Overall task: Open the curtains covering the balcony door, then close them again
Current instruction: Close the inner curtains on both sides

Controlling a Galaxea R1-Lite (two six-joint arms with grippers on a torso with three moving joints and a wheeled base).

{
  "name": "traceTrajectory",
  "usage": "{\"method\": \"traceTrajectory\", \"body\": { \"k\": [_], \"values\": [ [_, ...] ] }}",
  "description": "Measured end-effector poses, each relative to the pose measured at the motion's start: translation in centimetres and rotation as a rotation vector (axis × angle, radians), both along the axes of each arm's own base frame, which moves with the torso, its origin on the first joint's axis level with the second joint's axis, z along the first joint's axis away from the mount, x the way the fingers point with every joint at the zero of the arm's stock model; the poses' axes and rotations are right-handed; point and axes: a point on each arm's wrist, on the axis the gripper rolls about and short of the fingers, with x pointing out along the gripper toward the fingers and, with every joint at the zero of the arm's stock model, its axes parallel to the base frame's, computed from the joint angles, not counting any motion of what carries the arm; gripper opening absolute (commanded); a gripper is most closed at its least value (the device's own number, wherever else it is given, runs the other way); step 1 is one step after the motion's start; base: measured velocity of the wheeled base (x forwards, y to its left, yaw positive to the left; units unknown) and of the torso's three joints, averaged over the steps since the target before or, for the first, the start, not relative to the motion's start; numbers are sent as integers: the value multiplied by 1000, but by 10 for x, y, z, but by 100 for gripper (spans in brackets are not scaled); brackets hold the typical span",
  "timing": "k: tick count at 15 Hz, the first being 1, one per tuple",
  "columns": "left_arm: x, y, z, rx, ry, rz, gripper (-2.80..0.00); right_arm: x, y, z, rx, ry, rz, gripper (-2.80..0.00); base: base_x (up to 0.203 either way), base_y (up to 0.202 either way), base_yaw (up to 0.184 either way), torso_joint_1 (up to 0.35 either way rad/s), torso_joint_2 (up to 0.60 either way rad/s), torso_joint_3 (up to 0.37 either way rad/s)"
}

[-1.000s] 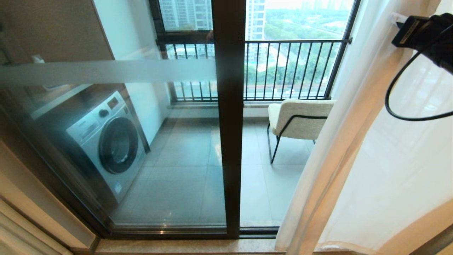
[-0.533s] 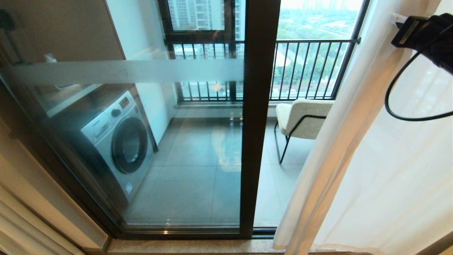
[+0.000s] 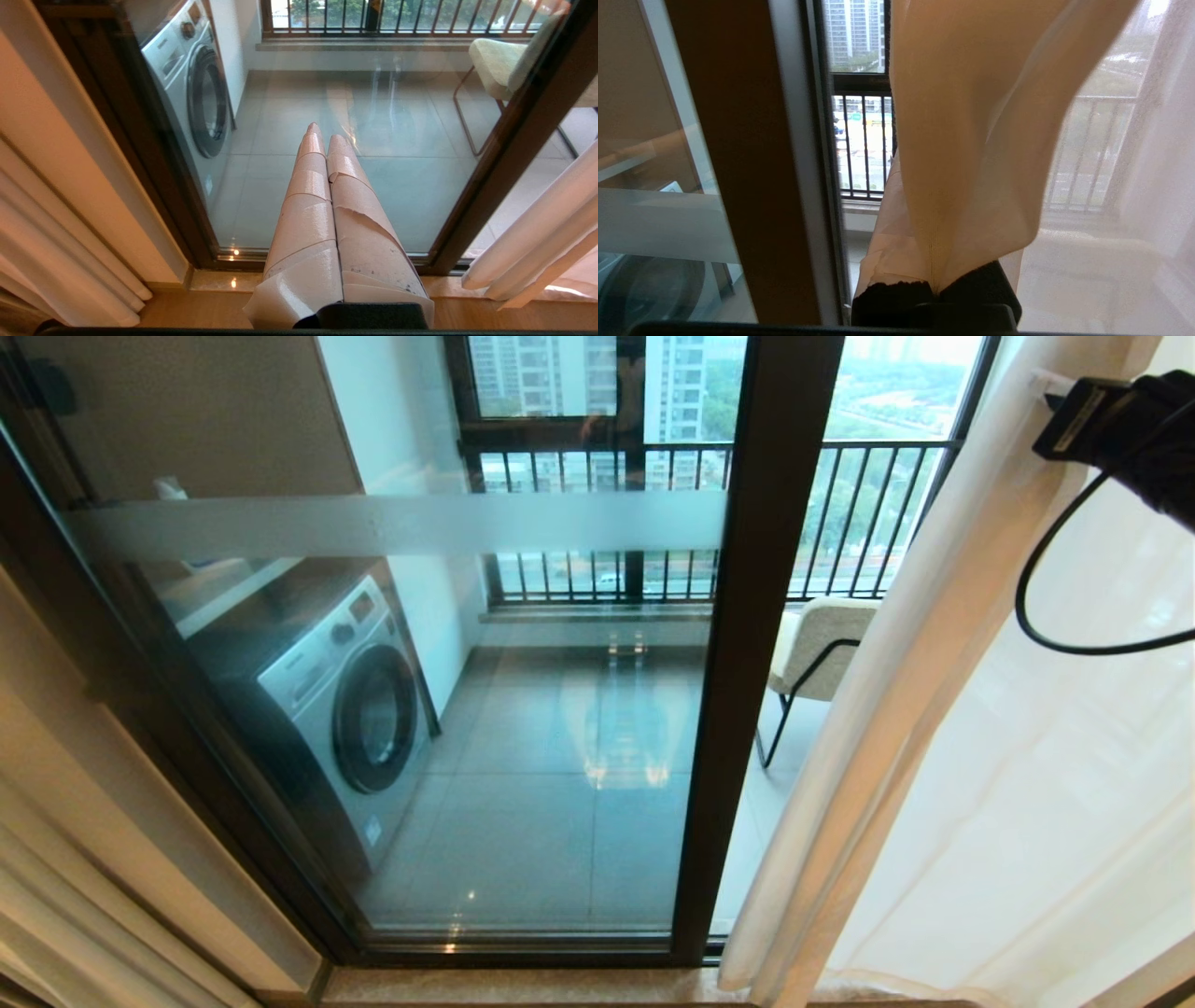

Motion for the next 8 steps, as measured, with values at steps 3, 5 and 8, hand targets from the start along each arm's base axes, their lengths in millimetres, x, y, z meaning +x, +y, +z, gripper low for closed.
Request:
{"method": "traceTrajectory", "body": {
  "k": [3, 5, 8],
  "values": [
    [0, 0, 0, 1, 0, 1, -280, 0, 0, 0, 0, 1, 0, -280, 0, 181, 3, 4, 4, 2],
    [0, 0, 0, 0, 0, 2, -280, 0, 0, 0, 0, 1, 0, -280, 0, 183, 5, 3, 4, 3],
    [0, 0, 0, 0, 0, 2, -280, 0, 0, -1, 0, 4, 0, -280, 0, 174, 1, 3, -1, -1]
  ]
}}
